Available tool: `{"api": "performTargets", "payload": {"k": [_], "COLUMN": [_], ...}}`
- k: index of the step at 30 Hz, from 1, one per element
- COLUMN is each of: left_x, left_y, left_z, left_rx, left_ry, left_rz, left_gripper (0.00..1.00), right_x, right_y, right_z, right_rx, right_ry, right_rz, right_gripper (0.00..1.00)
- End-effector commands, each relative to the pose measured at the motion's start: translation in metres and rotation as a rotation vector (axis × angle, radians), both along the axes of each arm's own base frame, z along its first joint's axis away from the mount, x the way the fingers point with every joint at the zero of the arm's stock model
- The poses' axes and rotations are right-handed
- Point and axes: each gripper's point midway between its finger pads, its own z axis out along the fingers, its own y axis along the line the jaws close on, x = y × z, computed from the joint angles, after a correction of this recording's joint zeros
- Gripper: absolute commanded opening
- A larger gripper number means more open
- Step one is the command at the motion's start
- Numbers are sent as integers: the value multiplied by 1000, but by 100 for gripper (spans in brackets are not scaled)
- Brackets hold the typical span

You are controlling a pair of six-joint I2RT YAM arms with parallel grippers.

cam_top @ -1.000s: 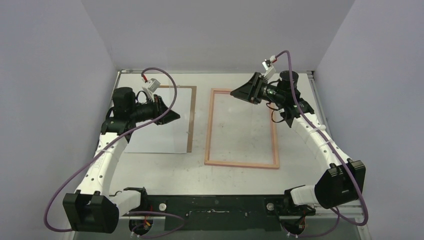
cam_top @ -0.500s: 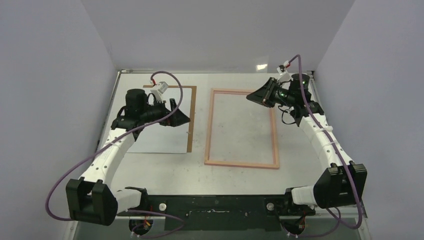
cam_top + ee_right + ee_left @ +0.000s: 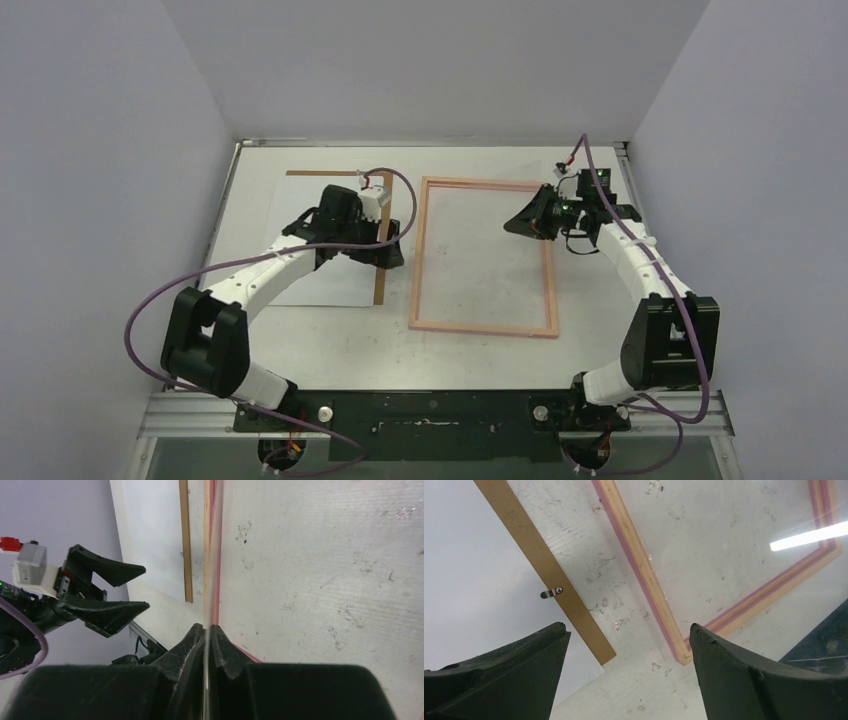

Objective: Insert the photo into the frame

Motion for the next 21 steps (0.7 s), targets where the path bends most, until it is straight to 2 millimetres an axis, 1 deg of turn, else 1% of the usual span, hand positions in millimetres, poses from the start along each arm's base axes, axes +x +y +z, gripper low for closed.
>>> {"api": "performTargets", "payload": {"k": [1,4,6,8,11,14,17,20,21], "left_x": [31,36,41,45,53,56,56,56,54], "left_y": [-11,-25,-34,-42,-54,-69,-79,-83,-83], "left_z": [2,-12,-22,-33,-48,-54,-60,-71,-75], "left_rx": [70,98,117,130,139,118,125,138,139], "left_ry": [-108,-97,-88,-68,-32,-18,-14,-14,-5], "left_rz": [38,31,22,13,-11,-55,-83,-99,-109], "left_gripper": [89,89,89,89,88,87,84,77,71], "right_x": [15,11,7,3,-4,-9,-11,-11,-11], "right_y": [-30,-49,-56,-59,-62,-69,-71,-73,-74], "right_z": [64,89,101,109,110,102,101,103,103], "right_rx": [-42,-65,-95,-100,-117,-160,-171,-181,-188], "right_ry": [-173,-207,-222,-238,-247,-234,-234,-237,-233], "right_rz": [-68,-114,-147,-170,-194,-204,-207,-207,-208], "right_gripper": [5,5,5,5,5,5,5,5,5]}}
